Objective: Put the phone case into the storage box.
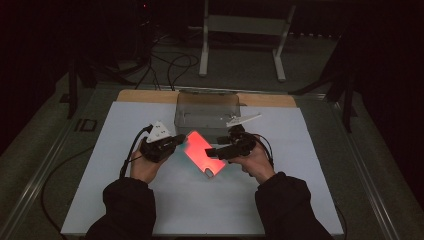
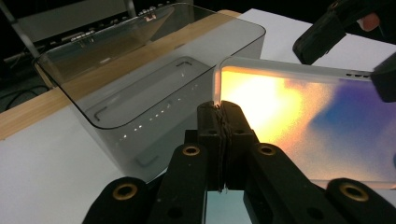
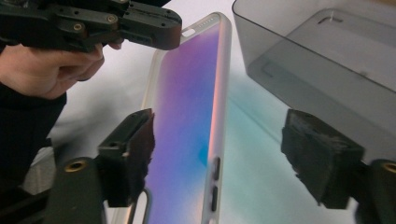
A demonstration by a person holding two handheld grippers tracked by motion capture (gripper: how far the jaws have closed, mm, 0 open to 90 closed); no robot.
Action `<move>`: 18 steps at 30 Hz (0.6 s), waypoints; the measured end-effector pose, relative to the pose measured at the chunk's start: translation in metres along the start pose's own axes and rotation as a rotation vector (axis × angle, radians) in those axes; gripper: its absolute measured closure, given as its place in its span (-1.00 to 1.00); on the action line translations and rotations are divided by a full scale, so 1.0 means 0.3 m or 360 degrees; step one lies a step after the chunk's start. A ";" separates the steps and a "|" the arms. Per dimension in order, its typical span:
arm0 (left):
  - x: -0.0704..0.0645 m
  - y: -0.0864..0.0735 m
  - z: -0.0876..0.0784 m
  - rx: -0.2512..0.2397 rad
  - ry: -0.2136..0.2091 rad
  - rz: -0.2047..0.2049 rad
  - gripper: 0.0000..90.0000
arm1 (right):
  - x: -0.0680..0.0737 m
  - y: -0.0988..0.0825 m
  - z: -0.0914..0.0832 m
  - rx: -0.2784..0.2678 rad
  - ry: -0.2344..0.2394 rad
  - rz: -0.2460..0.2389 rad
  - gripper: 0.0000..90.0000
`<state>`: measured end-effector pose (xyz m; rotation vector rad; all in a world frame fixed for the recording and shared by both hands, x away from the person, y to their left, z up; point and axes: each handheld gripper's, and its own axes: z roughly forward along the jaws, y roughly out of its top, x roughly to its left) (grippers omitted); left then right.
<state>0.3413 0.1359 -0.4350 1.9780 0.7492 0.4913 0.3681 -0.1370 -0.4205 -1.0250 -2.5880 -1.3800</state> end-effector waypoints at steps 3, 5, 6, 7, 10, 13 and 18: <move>-0.004 -0.001 0.004 -0.0002 -0.0009 0.0010 0.98 | -0.007 0.007 0.009 0.0021 0.0029 0.0031 -0.15; -0.008 -0.002 0.008 -0.0008 -0.0016 0.0005 0.98 | -0.010 0.011 0.016 0.0047 0.0053 0.0049 0.03; -0.009 -0.002 0.009 -0.0005 -0.0017 0.0009 0.98 | -0.012 0.013 0.020 0.0071 0.0055 0.0063 0.13; -0.009 -0.002 0.011 -0.0001 -0.0020 0.0010 0.98 | -0.013 0.014 0.023 0.0082 0.0062 0.0074 0.21; -0.010 -0.004 0.017 0.0009 -0.0021 0.0012 0.98 | -0.015 0.016 0.027 0.0098 0.0091 0.0093 0.42; -0.009 -0.006 0.023 0.0025 -0.0017 0.0013 0.98 | -0.011 0.016 0.029 0.0115 0.0100 0.0098 0.53; -0.012 -0.011 0.037 0.0041 0.0002 0.0027 0.98 | -0.001 0.013 0.030 0.0162 0.0101 0.0082 0.66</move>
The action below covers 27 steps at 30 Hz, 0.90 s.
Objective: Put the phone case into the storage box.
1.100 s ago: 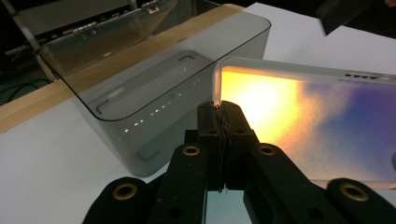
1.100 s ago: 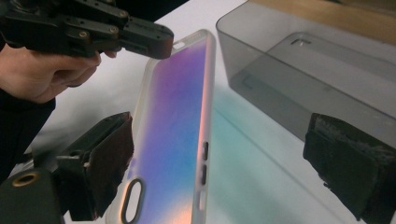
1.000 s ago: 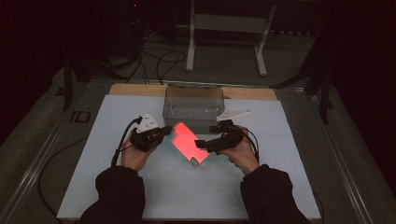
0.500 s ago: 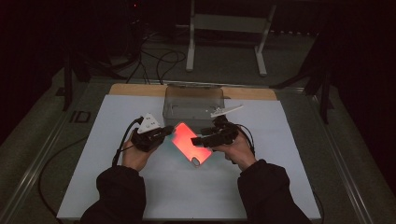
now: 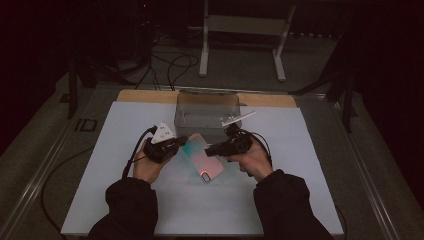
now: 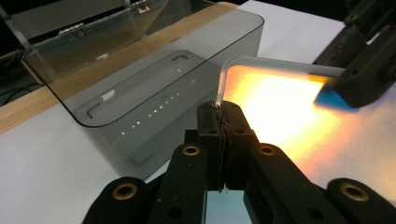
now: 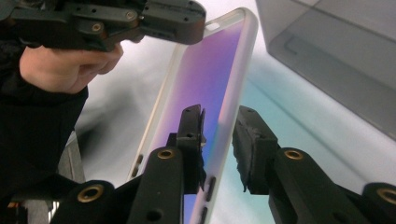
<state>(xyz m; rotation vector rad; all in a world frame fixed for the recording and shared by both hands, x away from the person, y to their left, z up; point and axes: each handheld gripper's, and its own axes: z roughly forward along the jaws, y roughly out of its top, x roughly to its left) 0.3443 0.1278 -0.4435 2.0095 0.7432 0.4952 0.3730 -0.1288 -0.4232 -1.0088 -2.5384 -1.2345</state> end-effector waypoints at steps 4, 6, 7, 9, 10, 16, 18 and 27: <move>-0.007 -0.004 0.019 0.0005 0.0020 0.0012 0.98 | 0.003 -0.001 0.007 0.0022 0.0039 0.0047 0.68; -0.009 -0.005 0.025 -0.0001 0.0029 0.0013 0.98 | 0.005 -0.001 0.012 0.0041 0.0051 0.0072 0.68; -0.010 -0.005 0.027 -0.0004 0.0027 0.0015 0.97 | 0.006 -0.002 0.014 0.0053 0.0058 0.0085 0.68; -0.011 -0.006 0.029 -0.0013 0.0029 0.0016 0.97 | 0.006 -0.003 0.016 0.0070 0.0056 0.0113 0.70; -0.011 -0.006 0.030 -0.0017 0.0028 0.0015 0.97 | 0.005 -0.003 0.016 0.0077 0.0056 0.0129 0.71; -0.018 -0.009 0.039 -0.0007 0.0019 0.0011 0.97 | 0.007 -0.006 0.021 0.0139 0.0020 0.0276 0.77; -0.020 -0.009 0.041 -0.0007 0.0020 0.0012 0.97 | 0.010 -0.006 0.021 0.0148 0.0016 0.0288 0.76; -0.021 -0.006 0.034 -0.0049 0.0006 0.0004 0.95 | 0.021 -0.006 0.016 0.0159 -0.0036 0.0315 0.81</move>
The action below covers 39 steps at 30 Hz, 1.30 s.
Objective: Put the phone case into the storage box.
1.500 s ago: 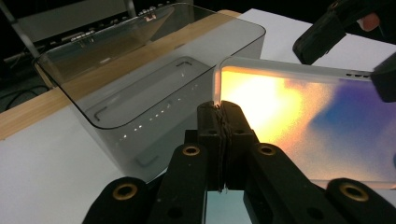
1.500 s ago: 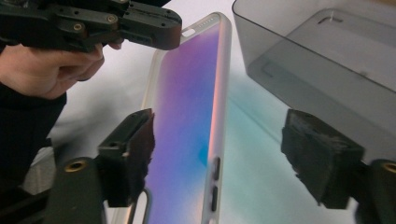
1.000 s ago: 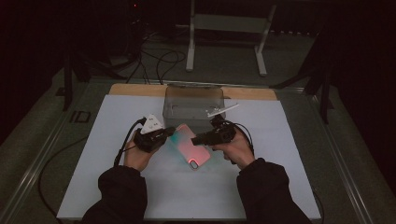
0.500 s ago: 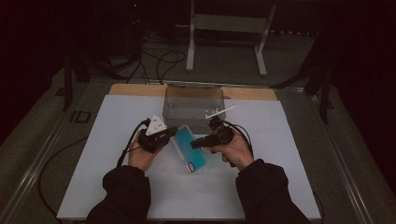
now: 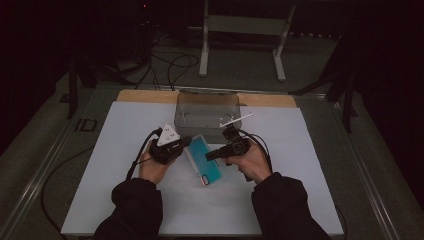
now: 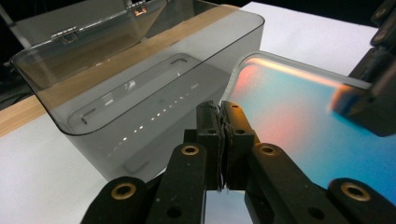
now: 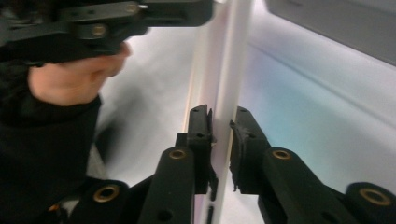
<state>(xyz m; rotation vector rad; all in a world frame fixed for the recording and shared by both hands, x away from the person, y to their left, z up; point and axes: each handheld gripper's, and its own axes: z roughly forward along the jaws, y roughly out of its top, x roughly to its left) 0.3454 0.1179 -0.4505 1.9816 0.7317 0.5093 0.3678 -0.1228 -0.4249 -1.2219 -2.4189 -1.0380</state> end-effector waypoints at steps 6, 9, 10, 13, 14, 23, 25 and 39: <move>0.001 0.001 -0.003 -0.0014 0.0002 -0.0013 0.90 | 0.004 -0.002 -0.001 -0.0029 -0.0055 0.0024 0.83; 0.005 0.002 -0.006 -0.0014 -0.0001 -0.0022 0.85 | 0.009 -0.003 0.003 -0.0040 -0.0078 0.0019 0.84; 0.006 0.002 -0.007 -0.0016 -0.0003 -0.0029 0.81 | 0.010 -0.003 0.004 -0.0041 -0.0083 0.0014 0.84; 0.011 0.002 -0.012 -0.0015 -0.0003 -0.0042 0.56 | 0.013 -0.003 0.009 -0.0048 -0.0102 0.0005 0.84; 0.013 0.002 -0.014 -0.0022 -0.0009 -0.0051 0.50 | 0.013 -0.003 0.010 -0.0048 -0.0101 0.0007 0.84; 0.040 0.001 -0.046 -0.0096 0.0012 -0.0196 -0.08 | 0.014 -0.006 0.010 -0.0041 -0.0111 -0.0014 0.84; 0.039 0.002 -0.056 -0.0101 0.0068 -0.0193 -0.38 | 0.013 -0.007 0.007 -0.0044 -0.0104 -0.0019 0.83; 0.048 -0.040 -0.119 -0.0162 0.0215 -0.0235 -1.00 | 0.017 -0.013 -0.001 -0.0062 -0.0104 -0.0020 0.83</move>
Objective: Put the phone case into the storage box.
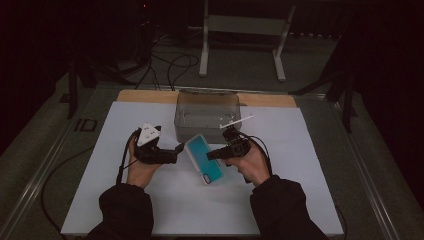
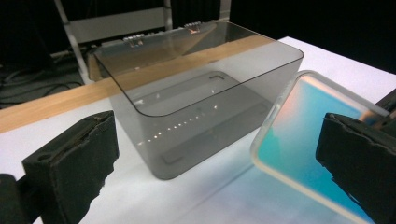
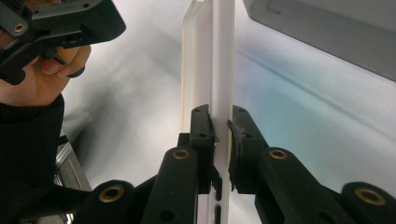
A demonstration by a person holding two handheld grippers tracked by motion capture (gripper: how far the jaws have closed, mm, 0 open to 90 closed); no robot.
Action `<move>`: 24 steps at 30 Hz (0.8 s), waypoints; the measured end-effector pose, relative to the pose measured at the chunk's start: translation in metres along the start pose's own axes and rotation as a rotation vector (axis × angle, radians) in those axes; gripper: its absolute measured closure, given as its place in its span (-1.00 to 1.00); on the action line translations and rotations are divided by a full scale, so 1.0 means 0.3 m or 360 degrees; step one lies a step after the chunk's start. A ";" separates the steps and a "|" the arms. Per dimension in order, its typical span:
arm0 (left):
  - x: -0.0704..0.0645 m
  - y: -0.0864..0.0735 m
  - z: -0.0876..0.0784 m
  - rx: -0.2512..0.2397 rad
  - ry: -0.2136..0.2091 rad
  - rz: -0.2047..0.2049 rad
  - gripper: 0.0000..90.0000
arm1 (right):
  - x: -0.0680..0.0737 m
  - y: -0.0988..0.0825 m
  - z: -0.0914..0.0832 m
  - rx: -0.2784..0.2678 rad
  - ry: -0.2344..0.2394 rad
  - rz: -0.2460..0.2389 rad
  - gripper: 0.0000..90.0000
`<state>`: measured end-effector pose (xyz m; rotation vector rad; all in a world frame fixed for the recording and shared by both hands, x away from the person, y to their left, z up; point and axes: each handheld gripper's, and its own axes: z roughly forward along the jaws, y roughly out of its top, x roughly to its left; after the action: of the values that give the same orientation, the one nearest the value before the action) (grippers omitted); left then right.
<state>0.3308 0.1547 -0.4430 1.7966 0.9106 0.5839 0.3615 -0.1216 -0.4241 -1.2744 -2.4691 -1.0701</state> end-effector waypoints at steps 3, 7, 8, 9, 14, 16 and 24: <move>0.004 -0.008 -0.019 -0.0027 0.0017 -0.0004 -1.00 | 0.001 0.000 -0.004 -0.0010 -0.0010 0.0001 0.83; 0.013 -0.019 -0.041 -0.0042 0.0043 -0.0017 -1.00 | 0.002 -0.001 -0.006 -0.0018 -0.0018 -0.0001 0.83; 0.016 -0.023 -0.046 -0.0049 0.0042 -0.0021 -1.00 | 0.002 -0.001 -0.007 -0.0019 -0.0014 -0.0002 0.83; 0.018 -0.027 -0.053 -0.0057 0.0044 -0.0025 -1.00 | 0.003 -0.001 -0.008 -0.0021 -0.0014 -0.0001 0.83; 0.031 -0.046 -0.081 -0.0073 0.0062 -0.0030 -1.00 | 0.006 -0.001 -0.009 -0.0027 -0.0019 -0.0002 0.83; 0.037 -0.054 -0.090 -0.0075 0.0065 -0.0040 -1.00 | 0.007 -0.001 -0.008 -0.0028 -0.0026 -0.0002 0.83; 0.049 -0.084 -0.115 -0.0076 0.0049 -0.0061 -1.00 | 0.008 -0.001 -0.010 -0.0037 -0.0027 0.0000 0.83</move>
<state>0.3062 0.1912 -0.4533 1.7284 0.9424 0.6056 0.3592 -0.1221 -0.4211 -1.2954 -2.4762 -1.0960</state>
